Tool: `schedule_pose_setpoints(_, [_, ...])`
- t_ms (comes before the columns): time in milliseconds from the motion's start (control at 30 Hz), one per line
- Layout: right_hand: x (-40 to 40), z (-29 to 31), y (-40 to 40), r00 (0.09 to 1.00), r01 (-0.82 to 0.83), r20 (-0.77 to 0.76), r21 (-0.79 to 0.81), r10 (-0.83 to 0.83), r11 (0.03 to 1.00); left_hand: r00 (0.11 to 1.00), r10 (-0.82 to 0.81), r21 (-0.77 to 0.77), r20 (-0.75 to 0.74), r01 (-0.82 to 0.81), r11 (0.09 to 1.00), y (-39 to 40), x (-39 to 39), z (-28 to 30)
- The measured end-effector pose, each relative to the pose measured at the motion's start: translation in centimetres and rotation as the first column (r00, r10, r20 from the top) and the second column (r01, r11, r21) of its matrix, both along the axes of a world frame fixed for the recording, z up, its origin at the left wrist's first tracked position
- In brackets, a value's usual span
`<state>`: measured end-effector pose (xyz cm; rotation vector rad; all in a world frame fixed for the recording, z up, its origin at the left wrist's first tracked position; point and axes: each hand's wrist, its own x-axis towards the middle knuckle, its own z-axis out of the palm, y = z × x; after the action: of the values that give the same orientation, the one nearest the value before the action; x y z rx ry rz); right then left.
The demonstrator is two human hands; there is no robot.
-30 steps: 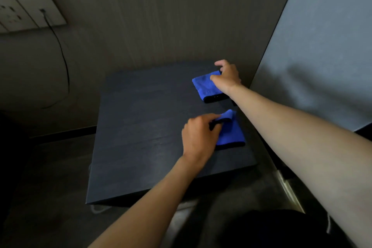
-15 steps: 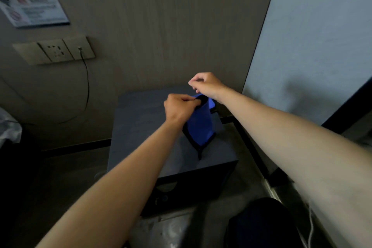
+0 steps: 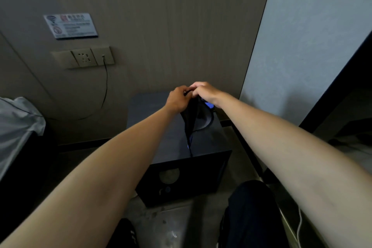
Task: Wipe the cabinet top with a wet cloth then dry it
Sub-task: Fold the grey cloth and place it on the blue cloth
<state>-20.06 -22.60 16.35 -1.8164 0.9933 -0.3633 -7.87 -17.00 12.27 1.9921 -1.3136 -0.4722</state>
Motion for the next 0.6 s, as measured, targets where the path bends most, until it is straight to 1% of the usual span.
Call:
schedule_pose_setpoints(67, [-0.5, 0.3, 0.7, 0.999, -0.015, -0.048, -0.006, 0.014, 1.000, 0.995, 0.022, 0.004, -0.098, -0.021, 1.000, 0.4, 0.1, 0.9])
schedule_pose_setpoints(167, [-1.4, 0.2, 1.4, 0.984, -0.066, -0.169, -0.055, 0.056, 0.996, 0.954, -0.060, -0.044, -0.294, 0.050, 0.998, 1.2, 0.3, 2.4])
schedule_pose_setpoints(200, [-1.8, -0.1, 1.4, 0.968, -0.082, -0.245, -0.092, 0.057, 0.992, 0.938, -0.097, -0.043, -0.333, 0.088, 0.995, 1.6, 0.6, 3.0])
schedule_pose_setpoints(267, [-2.6, -0.8, 1.2, 0.913, -0.120, -0.405, -0.150, 0.050, 0.981, 0.921, -0.156, 0.031, -0.358, 0.179, 0.983, 2.4, 1.6, 4.1])
schedule_pose_setpoints(300, [-3.0, -1.0, 1.2, 0.893, -0.124, -0.448, -0.146, 0.046, 0.982, 0.925, -0.187, 0.097, -0.330, 0.230, 0.968, 2.8, 2.4, 4.7])
schedule_pose_setpoints(367, [-3.7, -1.0, 1.2, 0.883, -0.106, -0.468, -0.140, 0.029, 0.985, 0.945, -0.261, 0.250, -0.197, 0.306, 0.919, 3.7, 4.2, 5.5])
schedule_pose_setpoints(433, [-4.3, -0.5, 1.3, 0.905, -0.064, -0.426, -0.136, 0.000, 0.989, 0.949, -0.312, 0.374, -0.051, 0.308, 0.875, 4.8, 5.8, 5.9])
schedule_pose_setpoints(467, [-4.5, -0.4, 1.1, 0.926, -0.030, -0.378, -0.115, -0.015, 0.993, 0.948, -0.318, 0.409, 0.012, 0.285, 0.867, 5.4, 6.3, 5.9])
schedule_pose_setpoints(533, [-4.8, -0.1, 1.2, 0.962, 0.035, -0.269, -0.055, -0.048, 0.998, 0.959, -0.260, 0.427, 0.112, 0.190, 0.884, 6.3, 7.3, 5.7])
schedule_pose_setpoints(567, [-4.8, 0.0, 1.2, 0.973, 0.058, -0.220, -0.035, -0.064, 0.998, 0.973, -0.196, 0.421, 0.118, 0.130, 0.898, 6.9, 7.7, 5.5])
schedule_pose_setpoints(600, [-4.8, 0.1, 1.2, 0.980, 0.073, -0.187, -0.011, -0.074, 0.997, 0.988, -0.127, 0.417, 0.086, 0.080, 0.905, 7.4, 8.1, 5.2])
